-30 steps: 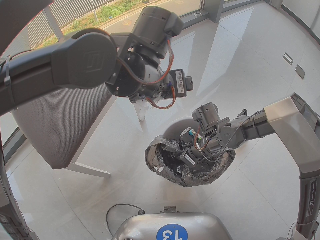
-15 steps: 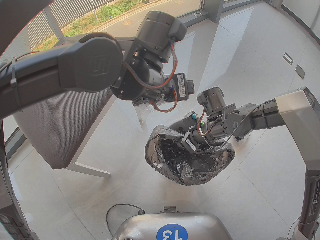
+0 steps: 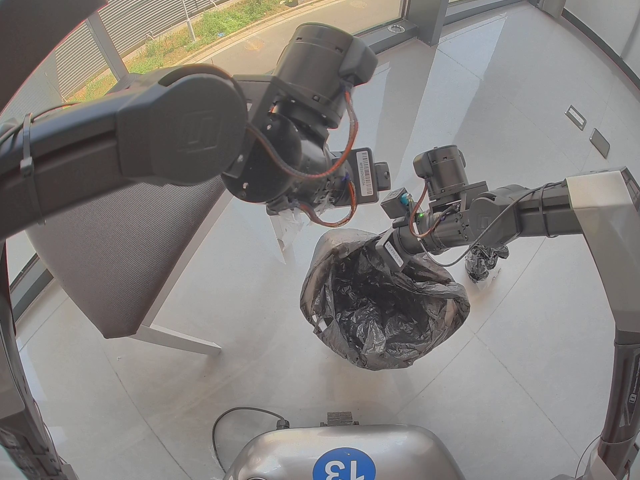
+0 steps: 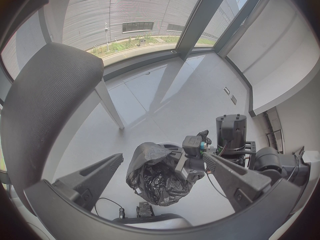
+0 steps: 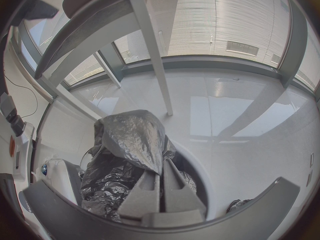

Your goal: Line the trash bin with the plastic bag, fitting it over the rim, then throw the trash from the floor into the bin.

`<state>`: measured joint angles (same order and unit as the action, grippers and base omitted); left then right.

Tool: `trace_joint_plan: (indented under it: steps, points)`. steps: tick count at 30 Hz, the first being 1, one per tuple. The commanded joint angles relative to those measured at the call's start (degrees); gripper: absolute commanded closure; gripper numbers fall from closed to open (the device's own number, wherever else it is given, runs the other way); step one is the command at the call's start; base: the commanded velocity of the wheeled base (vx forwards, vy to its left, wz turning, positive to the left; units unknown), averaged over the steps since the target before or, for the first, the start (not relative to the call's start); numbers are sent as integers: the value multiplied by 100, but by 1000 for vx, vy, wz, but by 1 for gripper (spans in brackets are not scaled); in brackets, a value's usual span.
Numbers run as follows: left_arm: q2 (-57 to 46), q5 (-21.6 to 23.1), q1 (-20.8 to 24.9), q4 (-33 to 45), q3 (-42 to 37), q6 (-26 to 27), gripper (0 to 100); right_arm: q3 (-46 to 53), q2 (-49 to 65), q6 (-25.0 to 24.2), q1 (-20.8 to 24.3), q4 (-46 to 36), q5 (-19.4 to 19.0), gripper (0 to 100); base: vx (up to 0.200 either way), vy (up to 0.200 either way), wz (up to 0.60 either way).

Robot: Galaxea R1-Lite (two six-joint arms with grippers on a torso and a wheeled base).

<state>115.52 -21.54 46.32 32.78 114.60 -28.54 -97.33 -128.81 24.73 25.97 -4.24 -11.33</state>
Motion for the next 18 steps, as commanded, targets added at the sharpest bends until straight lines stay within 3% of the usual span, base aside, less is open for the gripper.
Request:
trace_joint_plan:
  steps: [1, 14, 15, 18]
  points:
    - [15, -8, 26, 0, -1, -11, 0, -146, 49, -4, -74, 2, -1, 100, 0, 0, 0]
    - [15, -43, 35, 9, -1, -108, 0, -243, 101, -4, -197, 2, -1, 100, 0, 0, 0]
    - [15, -43, 35, 9, -1, -108, 0, -243, 101, 5, -206, 11, -1, 0, 0, 0, 0]
    - [23, -43, 61, 9, -1, -108, 0, -304, 110, -4, -224, 20, 8, 0, 0, 0, 0]
